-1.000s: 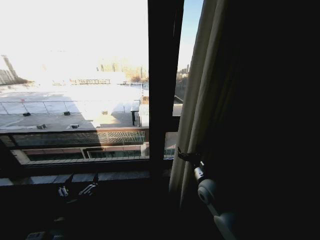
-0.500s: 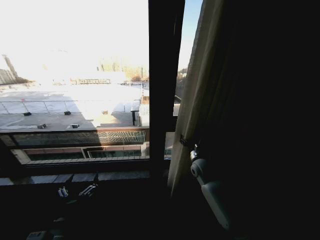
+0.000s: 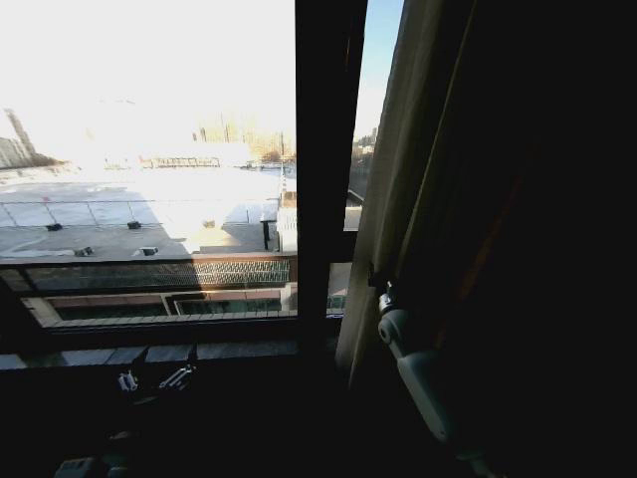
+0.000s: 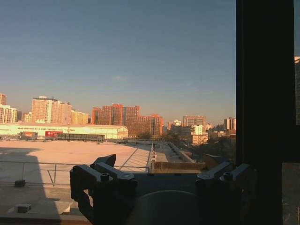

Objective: Open the curtains by pulling them apart, changing their state from closed to fully open.

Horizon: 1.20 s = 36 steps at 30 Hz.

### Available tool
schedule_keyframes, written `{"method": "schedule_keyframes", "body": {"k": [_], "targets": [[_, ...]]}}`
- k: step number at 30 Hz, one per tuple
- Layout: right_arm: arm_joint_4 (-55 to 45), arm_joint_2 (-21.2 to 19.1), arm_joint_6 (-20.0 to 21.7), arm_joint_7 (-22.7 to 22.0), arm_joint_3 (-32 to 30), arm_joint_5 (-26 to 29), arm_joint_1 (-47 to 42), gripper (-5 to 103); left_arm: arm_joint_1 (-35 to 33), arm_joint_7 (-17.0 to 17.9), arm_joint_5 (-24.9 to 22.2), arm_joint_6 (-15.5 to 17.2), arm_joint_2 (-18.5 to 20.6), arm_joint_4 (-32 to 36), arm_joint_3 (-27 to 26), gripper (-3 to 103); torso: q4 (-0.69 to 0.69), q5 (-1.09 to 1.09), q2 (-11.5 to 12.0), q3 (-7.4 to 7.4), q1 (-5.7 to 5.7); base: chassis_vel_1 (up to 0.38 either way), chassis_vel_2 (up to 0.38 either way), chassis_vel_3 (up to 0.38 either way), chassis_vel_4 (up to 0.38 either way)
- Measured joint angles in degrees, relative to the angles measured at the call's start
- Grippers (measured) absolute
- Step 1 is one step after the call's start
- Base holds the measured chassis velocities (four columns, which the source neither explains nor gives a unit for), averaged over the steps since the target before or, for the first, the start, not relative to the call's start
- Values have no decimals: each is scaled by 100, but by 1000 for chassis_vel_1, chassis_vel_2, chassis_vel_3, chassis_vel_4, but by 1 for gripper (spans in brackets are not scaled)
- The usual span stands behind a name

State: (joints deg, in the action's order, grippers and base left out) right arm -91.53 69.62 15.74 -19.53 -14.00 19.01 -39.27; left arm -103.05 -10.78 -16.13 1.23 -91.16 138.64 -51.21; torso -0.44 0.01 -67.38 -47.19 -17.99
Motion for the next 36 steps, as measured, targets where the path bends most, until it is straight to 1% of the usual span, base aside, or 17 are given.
{"method": "schedule_keyframes", "body": {"k": [1, 3, 5, 13, 17, 18, 19, 20, 23, 24, 28, 29, 32, 36], "targets": [[0, 0, 0, 0, 0, 0, 0, 14, 0, 0, 0, 0, 0, 0, 0, 100, 0, 0, 0, 0, 0, 0, 0, 0, 0], [-10, -3, -1, -1, 1, 0, 0, 3, -9, 0, -10, -11, 0, 0, -6, 100, 0, 0, 0, 0, 0, 0, 0, 0, 0], [-22, -5, 0, -2, 5, 1, 0, 1, -13, 0, -20, -21, -1, 3, -11, 100, 0, 0, 0, 0, 0, 0, 0, 0, 0], [-25, -23, -1, -5, -12, 8, 1, 0, -11, 1, -28, -31, -1, 17, -19, 100, 1, 0, 0, 0, 0, 0, 0, 0, 0], [125, -30, -1, -80, -192, 19, 38, 0, -9, 3, -33, -31, -1, 32, -17, 100, 1, 0, 0, 0, 0, 0, 0, 0, 0], [227, -41, -2, -155, -300, 21, 76, 0, -9, 4, -36, -31, -1, 34, -16, 100, 1, 0, 0, 0, 0, 0, 0, 0, 0], [383, -63, -2, -321, -428, 22, 141, 0, -9, 5, -42, -31, -1, 35, -15, 100, 0, 0, 0, 0, 0, 0, 0, 0, 0], [383, -63, -2, -321, -428, 22, 141, 0, -9, 5, -42, -31, -1, 35, -15, 100, 0, 0, 0, 0, 0, 0, 0, 0, 0], [831, -99, 3, -850, -754, 51, 376, 0, -17, 6, -47, -77, -1, 25, 5, 100, 1, 1, 0, 0, 0, 0, 0, 0, 0], [831, -99, 3, -850, -754, 51, 376, 0, -17, 6, -47, -77, -1, 25, 5, 100, 1, 1, 0, 0, 0, 0, 0, 0, 0], [1244, -168, 9, -1168, -1132, 112, 591, 0, -33, 7, -50, -115, -2, 9, 23, 100, 1, 0, 0, 0, 0, 0, 0, 0, 0], [1244, -168, 9, -1168, -1132, 112, 591, 0, -33, 7, -50, -115, -2, 9, 23, 100, 1, 0, 0, 0, 0, 0, 0, 0, 0], [1624, -185, 3, -1351, -1462, 93, 786, 0, -45, 8, -73, -119, -2, 13, -2, 100, 1, -1, -1, 1, 0, 0, 0, 0, 0], [1785, -257, -23, -1400, -1606, 38, 863, 0, -50, 8, -96, -121, -2, 23, -14, 100, 1, 0, 0, 0, 0, 0, 0, 0, 0]]}}
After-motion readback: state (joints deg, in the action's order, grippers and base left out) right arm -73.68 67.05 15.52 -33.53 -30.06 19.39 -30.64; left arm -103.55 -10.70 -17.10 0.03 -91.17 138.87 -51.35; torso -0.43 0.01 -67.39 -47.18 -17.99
